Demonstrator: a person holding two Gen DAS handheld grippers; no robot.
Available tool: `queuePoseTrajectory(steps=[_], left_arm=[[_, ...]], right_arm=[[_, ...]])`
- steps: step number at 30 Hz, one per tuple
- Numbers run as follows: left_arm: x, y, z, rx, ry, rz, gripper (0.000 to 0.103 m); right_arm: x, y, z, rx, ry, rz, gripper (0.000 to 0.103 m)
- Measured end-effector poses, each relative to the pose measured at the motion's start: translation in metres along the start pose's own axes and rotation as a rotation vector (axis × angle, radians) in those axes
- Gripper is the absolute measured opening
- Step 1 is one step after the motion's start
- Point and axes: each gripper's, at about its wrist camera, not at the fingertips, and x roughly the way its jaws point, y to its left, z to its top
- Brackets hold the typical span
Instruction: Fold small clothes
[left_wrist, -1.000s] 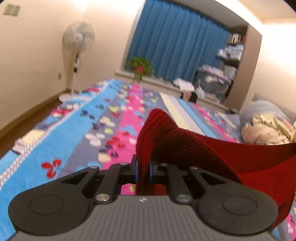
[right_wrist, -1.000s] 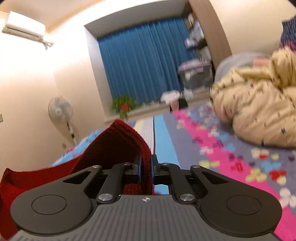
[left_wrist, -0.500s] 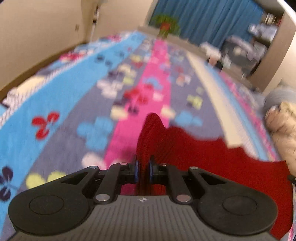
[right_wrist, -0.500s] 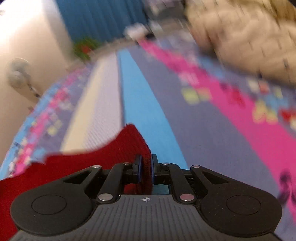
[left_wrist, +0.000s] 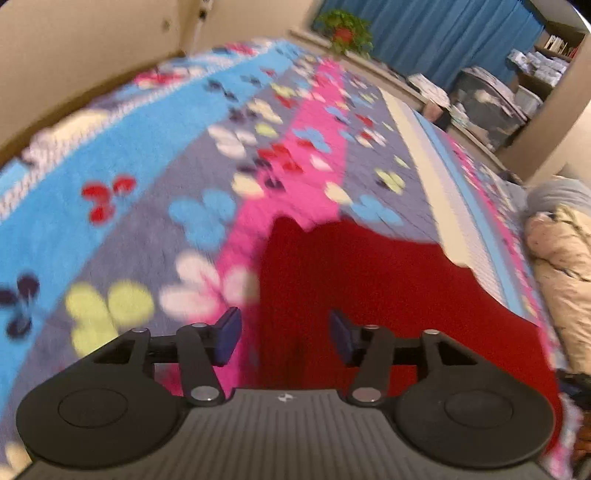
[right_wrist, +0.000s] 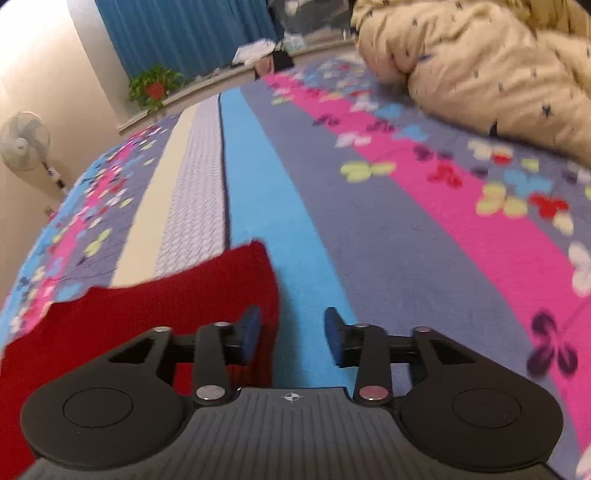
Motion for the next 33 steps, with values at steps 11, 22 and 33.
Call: queuePoseTrajectory(steps=[11, 22, 33], left_arm=[[-0.032, 0.021, -0.070, -0.081, 0.167, -0.035, 0.055], [-0.137, 0.015, -0.093, -0.030, -0.130, -0.139, 0.016], [-0.137, 0.006, -0.107, 0.055, -0.069, 0.183, 0.023]], right_arm=[[-0.064, -0.018, -0.054, 0.121, 0.174, 0.147, 0.052], [-0.156, -0.023, -0.078, 0.100, -0.036, 0.240, 0.013], [-0.151, -0.043, -0.123, 0.129, 0.181, -0.022, 0.018]])
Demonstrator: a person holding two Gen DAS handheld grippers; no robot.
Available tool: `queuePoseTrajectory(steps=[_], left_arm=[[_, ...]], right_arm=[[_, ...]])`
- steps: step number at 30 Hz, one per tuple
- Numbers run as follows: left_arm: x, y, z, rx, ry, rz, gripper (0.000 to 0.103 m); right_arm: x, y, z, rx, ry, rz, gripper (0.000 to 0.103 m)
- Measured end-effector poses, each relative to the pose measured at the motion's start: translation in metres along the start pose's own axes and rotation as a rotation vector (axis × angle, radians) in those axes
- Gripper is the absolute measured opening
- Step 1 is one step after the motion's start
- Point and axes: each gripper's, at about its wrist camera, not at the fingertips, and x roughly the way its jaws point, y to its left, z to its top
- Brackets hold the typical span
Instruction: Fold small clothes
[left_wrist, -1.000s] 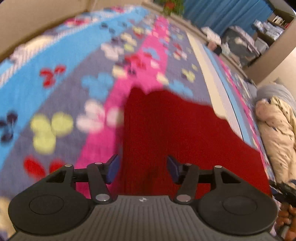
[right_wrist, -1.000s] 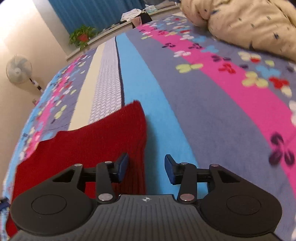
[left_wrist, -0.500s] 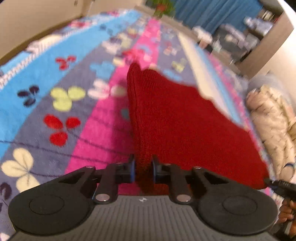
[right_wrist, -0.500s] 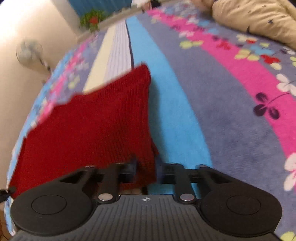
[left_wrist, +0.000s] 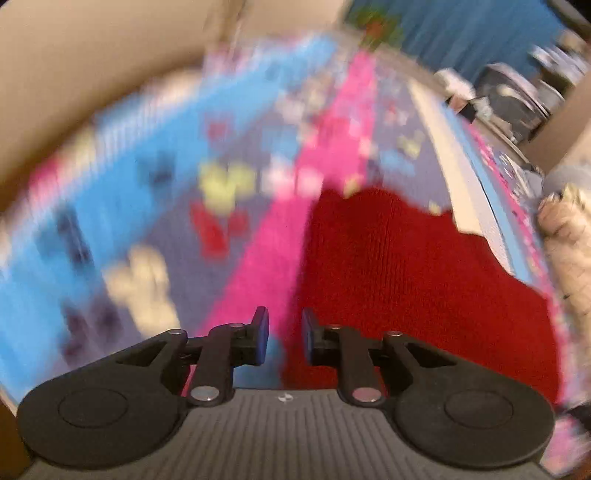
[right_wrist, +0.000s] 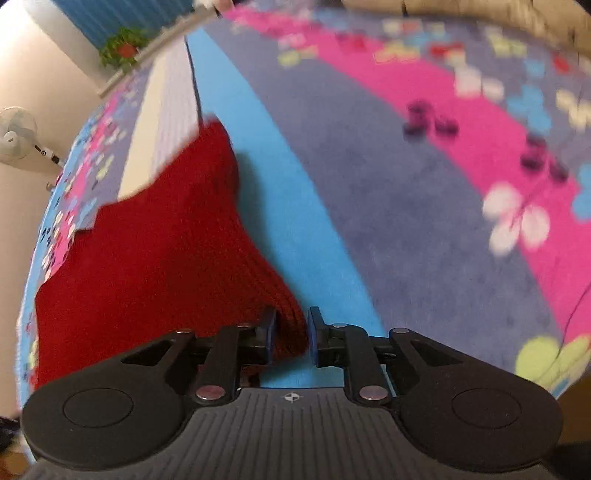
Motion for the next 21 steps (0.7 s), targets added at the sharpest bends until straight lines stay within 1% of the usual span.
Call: queuePoseTrajectory(steps=[1, 2, 3, 4, 5, 6, 7, 8, 9, 10, 11, 12, 13, 15, 16, 17, 19, 20, 21], left_arm=[[-0.007, -0.008, 0.001, 0.049, -0.049, 0.019, 0.026], [-0.011, -0.016, 0.000, 0.080, -0.079, 0.008, 0.026], [-0.011, -0.022, -0.001, 0.094, -0.079, -0.024, 0.026], [-0.009, -0.027, -0.004, 0.104, -0.063, -0.062, 0.026], [-0.003, -0.034, -0.007, 0.116, -0.031, -0.092, 0.026], [0.004, -0.039, -0.010, 0.127, 0.005, -0.101, 0.026], [0.013, -0.045, -0.014, 0.146, 0.053, -0.094, 0.026], [0.027, -0.050, -0.019, 0.176, 0.121, -0.062, 0.026], [0.040, -0.054, -0.027, 0.206, 0.180, -0.021, 0.026], [0.045, -0.057, -0.029, 0.214, 0.196, -0.002, 0.027], [0.045, -0.059, -0.028, 0.216, 0.189, 0.005, 0.027], [0.041, -0.064, -0.025, 0.229, 0.168, 0.010, 0.027], [0.036, -0.065, -0.025, 0.242, 0.141, 0.011, 0.028], [0.028, -0.065, -0.022, 0.241, 0.098, -0.004, 0.029], [0.027, -0.067, -0.021, 0.234, 0.091, -0.019, 0.031], [0.028, -0.067, -0.022, 0.230, 0.099, -0.027, 0.034], [0.037, -0.064, -0.027, 0.228, 0.162, -0.013, 0.036], [0.041, -0.063, -0.030, 0.228, 0.181, -0.015, 0.036], [0.043, -0.063, -0.029, 0.232, 0.176, -0.013, 0.036]], right_arm=[[-0.011, 0.007, -0.001, -0.040, -0.084, -0.052, 0.018], [-0.019, 0.014, -0.001, -0.074, -0.161, -0.112, 0.024], [-0.027, 0.018, -0.002, -0.101, -0.219, -0.148, 0.024], [-0.032, 0.019, -0.001, -0.102, -0.256, -0.125, 0.024], [-0.034, 0.017, 0.001, -0.080, -0.265, -0.061, 0.024], [-0.031, 0.017, 0.002, -0.068, -0.252, -0.004, 0.024], [-0.025, 0.021, 0.000, -0.084, -0.214, 0.052, 0.024], [-0.016, 0.028, -0.003, -0.123, -0.170, 0.066, 0.024], [-0.007, 0.036, -0.005, -0.166, -0.121, 0.050, 0.025], [0.008, 0.043, -0.011, -0.222, -0.052, 0.001, 0.026], [0.022, 0.046, -0.018, -0.268, 0.006, -0.073, 0.028], [0.030, 0.046, -0.022, -0.283, 0.034, -0.121, 0.034], [0.031, 0.045, -0.023, -0.265, 0.036, -0.136, 0.042], [0.023, 0.043, -0.019, -0.220, 0.007, -0.105, 0.041], [0.019, 0.044, -0.020, -0.220, -0.009, -0.097, 0.041], [0.016, 0.045, -0.018, -0.229, -0.012, -0.100, 0.041], [0.027, 0.044, -0.018, -0.249, 0.019, -0.120, 0.041], [0.031, 0.043, -0.018, -0.255, 0.034, -0.125, 0.042], [0.036, 0.044, -0.014, -0.260, 0.035, -0.126, 0.042]])
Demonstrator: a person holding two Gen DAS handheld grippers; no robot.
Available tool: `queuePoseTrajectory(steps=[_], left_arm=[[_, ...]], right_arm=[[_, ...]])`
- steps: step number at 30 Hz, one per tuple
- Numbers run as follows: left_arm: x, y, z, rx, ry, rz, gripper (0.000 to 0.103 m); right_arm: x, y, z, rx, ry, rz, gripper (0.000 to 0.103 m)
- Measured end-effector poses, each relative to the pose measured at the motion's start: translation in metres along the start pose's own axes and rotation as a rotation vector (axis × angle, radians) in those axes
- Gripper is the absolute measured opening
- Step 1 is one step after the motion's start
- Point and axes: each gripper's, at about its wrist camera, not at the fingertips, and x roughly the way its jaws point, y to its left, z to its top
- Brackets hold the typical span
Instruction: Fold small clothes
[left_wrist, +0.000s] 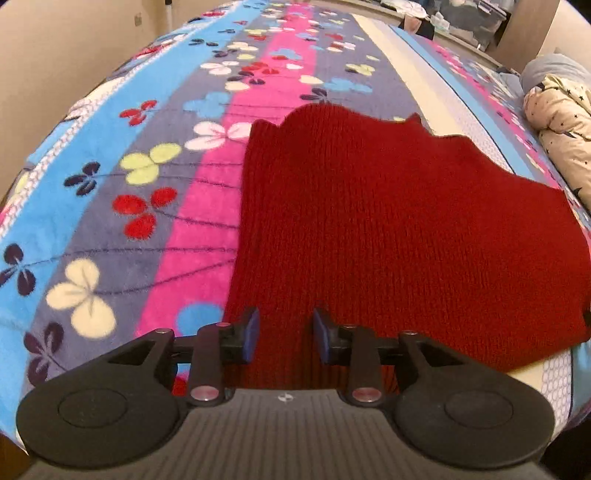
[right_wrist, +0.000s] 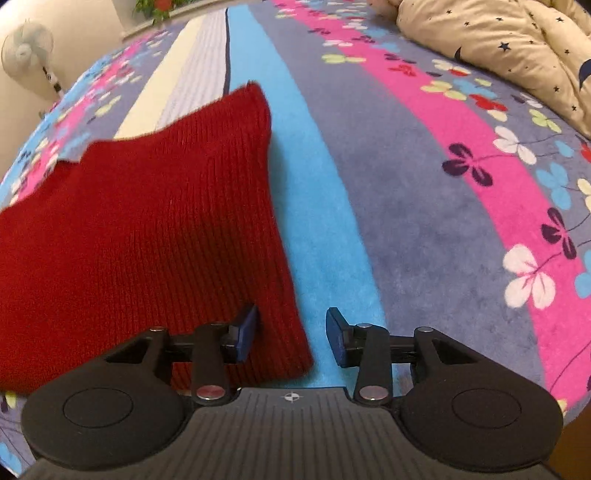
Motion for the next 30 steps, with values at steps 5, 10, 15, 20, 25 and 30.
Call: queuePoseTrajectory(steps=[5, 10, 15, 20, 25, 30], left_arm=[[-0.003, -0.005, -0.002, 0.034, -0.027, 0.006, 0.048], [-0.009, -0.006, -0.002, 0.026, -0.053, 0.014, 0.049], [-0.014, 0.000, -0.003, -0.019, -0.074, 0.043, 0.051], [-0.018, 0.005, -0.017, -0.090, -0.065, 0.095, 0.064], [-0.022, 0.007, -0.027, -0.154, -0.059, 0.103, 0.067], [-0.019, 0.014, -0.036, -0.278, -0.012, 0.107, 0.080]], right_arm=[[-0.002, 0.004, 0.002, -0.027, -0.024, -0.025, 0.046], [-0.008, 0.005, 0.004, -0.050, -0.066, -0.050, 0.048], [-0.019, 0.003, 0.006, -0.054, -0.141, -0.071, 0.048], [-0.031, 0.001, 0.010, -0.026, -0.227, -0.076, 0.048], [-0.037, 0.002, 0.013, -0.019, -0.273, -0.074, 0.048], [-0.034, 0.004, 0.011, -0.028, -0.250, -0.066, 0.048]])
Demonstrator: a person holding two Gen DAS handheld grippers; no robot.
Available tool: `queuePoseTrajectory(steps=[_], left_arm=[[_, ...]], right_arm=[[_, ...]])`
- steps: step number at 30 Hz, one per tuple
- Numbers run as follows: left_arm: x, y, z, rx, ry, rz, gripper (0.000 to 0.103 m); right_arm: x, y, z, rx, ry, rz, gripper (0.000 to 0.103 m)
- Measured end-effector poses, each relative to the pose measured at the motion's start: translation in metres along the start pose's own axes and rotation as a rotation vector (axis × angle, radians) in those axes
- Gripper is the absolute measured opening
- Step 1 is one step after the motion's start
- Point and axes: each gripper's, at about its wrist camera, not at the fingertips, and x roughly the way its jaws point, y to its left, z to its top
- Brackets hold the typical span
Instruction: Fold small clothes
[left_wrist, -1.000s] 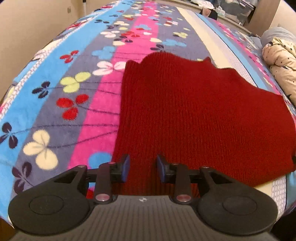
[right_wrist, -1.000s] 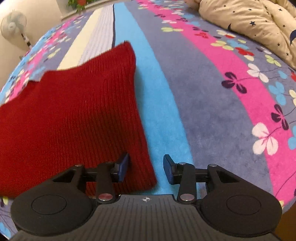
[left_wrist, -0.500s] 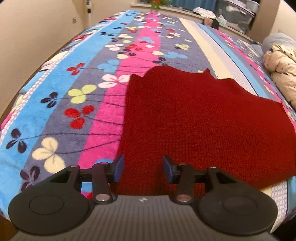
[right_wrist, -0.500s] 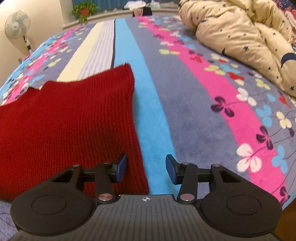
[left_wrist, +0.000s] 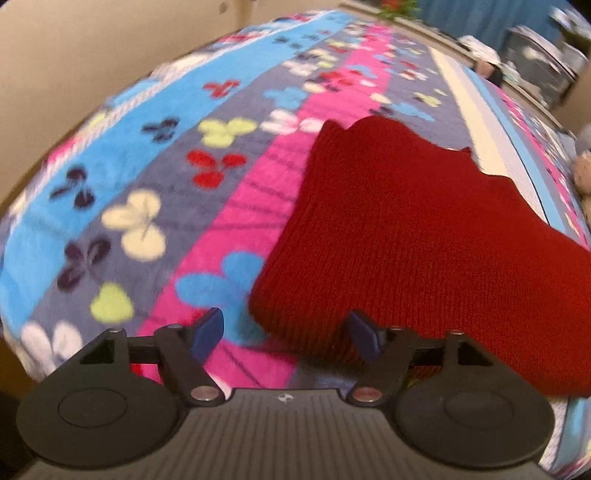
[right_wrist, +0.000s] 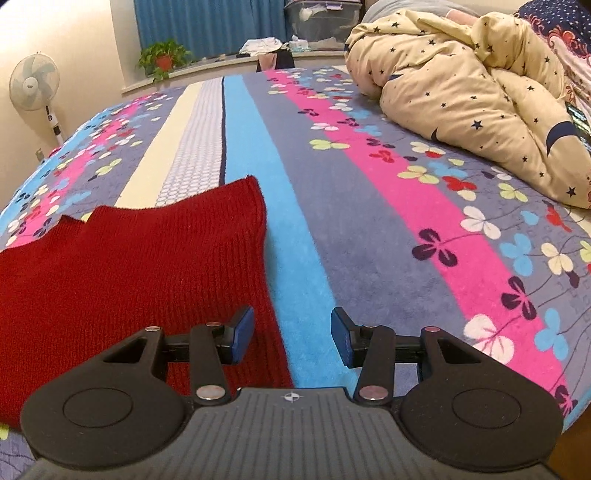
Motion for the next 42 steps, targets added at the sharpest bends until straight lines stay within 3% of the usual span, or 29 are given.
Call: queuePoseTrajectory(steps=[9, 12, 13, 14, 15, 17, 20, 22, 26, 29, 31, 34, 37, 40, 42], left_arm=[[0.026, 0.023, -0.007, -0.263, 0.175, -0.156, 0.081], [0.028, 0.019, -0.005, -0.278, 0.155, -0.183, 0.080], [0.027, 0.016, -0.004, -0.267, 0.137, -0.195, 0.073], [0.026, 0.012, -0.003, -0.246, 0.117, -0.209, 0.059], [0.024, 0.007, -0.002, -0.223, 0.096, -0.201, 0.055], [0.018, -0.001, -0.002, -0.161, 0.044, -0.168, 0.031], [0.007, -0.007, 0.001, -0.136, 0.003, -0.169, 0.017], [-0.006, -0.018, 0.004, -0.075, -0.046, -0.143, 0.016], [-0.054, -0.079, 0.007, 0.165, -0.246, -0.104, 0.014], [-0.090, -0.151, -0.001, 0.373, -0.374, -0.163, 0.014], [-0.107, -0.203, -0.016, 0.500, -0.415, -0.247, 0.014], [-0.113, -0.276, -0.055, 0.708, -0.394, -0.393, 0.013], [-0.091, -0.333, -0.106, 0.916, -0.301, -0.506, 0.014], [-0.057, -0.366, -0.140, 1.014, -0.122, -0.566, 0.021], [-0.052, -0.367, -0.148, 1.022, -0.142, -0.565, 0.031]], right_arm=[[0.005, 0.004, -0.004, -0.018, 0.057, 0.008, 0.048], [0.005, 0.003, -0.004, -0.016, 0.063, 0.013, 0.048], [0.005, 0.003, -0.004, -0.014, 0.065, 0.014, 0.048], [0.005, 0.002, -0.004, -0.011, 0.066, 0.014, 0.048], [0.004, 0.001, -0.004, -0.008, 0.068, 0.015, 0.048], [0.003, -0.001, -0.002, 0.002, 0.070, 0.015, 0.048], [0.001, -0.007, 0.000, 0.031, 0.070, 0.018, 0.048], [-0.001, -0.013, 0.002, 0.050, 0.068, 0.021, 0.048], [-0.009, -0.030, 0.008, 0.110, 0.034, 0.008, 0.048], [-0.019, -0.048, 0.012, 0.164, -0.024, -0.031, 0.048], [-0.025, -0.061, 0.013, 0.196, -0.065, -0.072, 0.048], [-0.036, -0.083, 0.011, 0.246, -0.132, -0.125, 0.048], [-0.045, -0.103, 0.009, 0.291, -0.193, -0.164, 0.048], [-0.051, -0.119, 0.006, 0.343, -0.228, -0.153, 0.048], [-0.051, -0.124, 0.006, 0.358, -0.237, -0.125, 0.048]])
